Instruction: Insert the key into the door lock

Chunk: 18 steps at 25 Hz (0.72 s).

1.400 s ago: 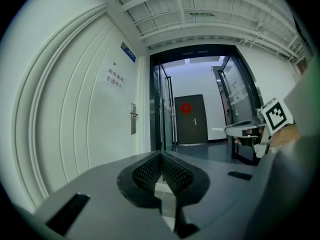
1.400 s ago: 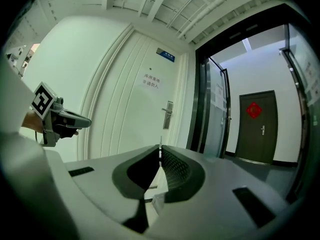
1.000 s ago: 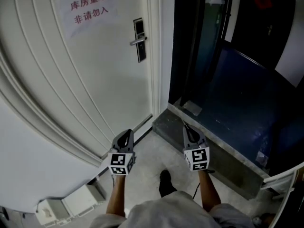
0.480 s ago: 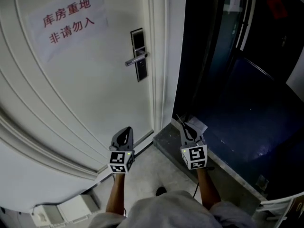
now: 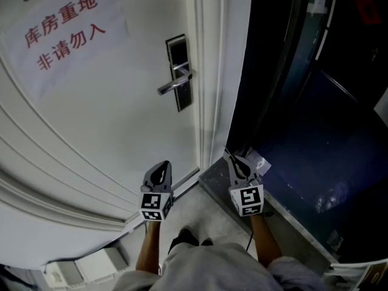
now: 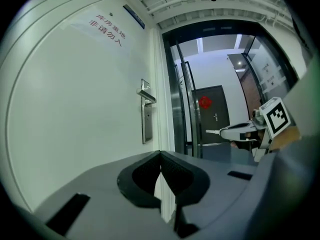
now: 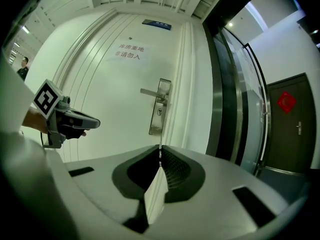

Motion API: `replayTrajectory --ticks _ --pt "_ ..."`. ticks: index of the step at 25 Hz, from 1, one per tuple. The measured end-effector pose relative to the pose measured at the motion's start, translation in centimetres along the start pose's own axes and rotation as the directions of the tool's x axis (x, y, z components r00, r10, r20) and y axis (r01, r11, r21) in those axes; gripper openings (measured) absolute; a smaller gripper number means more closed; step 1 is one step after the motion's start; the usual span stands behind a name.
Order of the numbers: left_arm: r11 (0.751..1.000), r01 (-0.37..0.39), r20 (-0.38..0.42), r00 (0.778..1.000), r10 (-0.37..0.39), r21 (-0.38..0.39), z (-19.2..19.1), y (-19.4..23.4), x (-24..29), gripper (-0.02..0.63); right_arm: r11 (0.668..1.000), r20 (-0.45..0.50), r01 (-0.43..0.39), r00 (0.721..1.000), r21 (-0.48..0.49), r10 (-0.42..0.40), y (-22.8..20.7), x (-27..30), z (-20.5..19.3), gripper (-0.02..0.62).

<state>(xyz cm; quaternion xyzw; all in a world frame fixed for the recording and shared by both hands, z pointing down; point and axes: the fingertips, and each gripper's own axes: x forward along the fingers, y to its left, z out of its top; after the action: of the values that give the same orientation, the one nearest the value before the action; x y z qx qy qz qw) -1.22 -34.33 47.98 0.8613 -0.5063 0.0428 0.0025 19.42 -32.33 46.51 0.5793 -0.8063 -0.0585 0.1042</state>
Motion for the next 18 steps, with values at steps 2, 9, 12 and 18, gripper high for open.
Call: replayTrajectory --ticks 2,9,12,18 --pt "1.000 0.002 0.004 1.000 -0.002 -0.001 0.2 1.0 1.3 0.018 1.000 -0.001 0.002 1.000 0.003 -0.002 -0.2 1.6 0.1 0.029" --pt "0.998 0.065 0.012 0.998 -0.065 0.003 0.8 3.8 5.7 0.018 0.999 -0.008 0.039 0.999 -0.002 -0.039 -0.5 7.2 1.2 0.029" --pt "0.995 0.101 0.033 0.994 -0.101 0.004 1.5 4.7 7.3 0.018 0.998 -0.001 0.062 0.998 -0.009 -0.062 -0.6 9.6 2.4 0.029" --pt "0.988 0.154 0.059 0.986 -0.153 -0.006 1.6 6.7 10.2 0.018 0.996 0.000 0.082 0.997 -0.031 -0.083 0.2 13.7 3.6 0.029"
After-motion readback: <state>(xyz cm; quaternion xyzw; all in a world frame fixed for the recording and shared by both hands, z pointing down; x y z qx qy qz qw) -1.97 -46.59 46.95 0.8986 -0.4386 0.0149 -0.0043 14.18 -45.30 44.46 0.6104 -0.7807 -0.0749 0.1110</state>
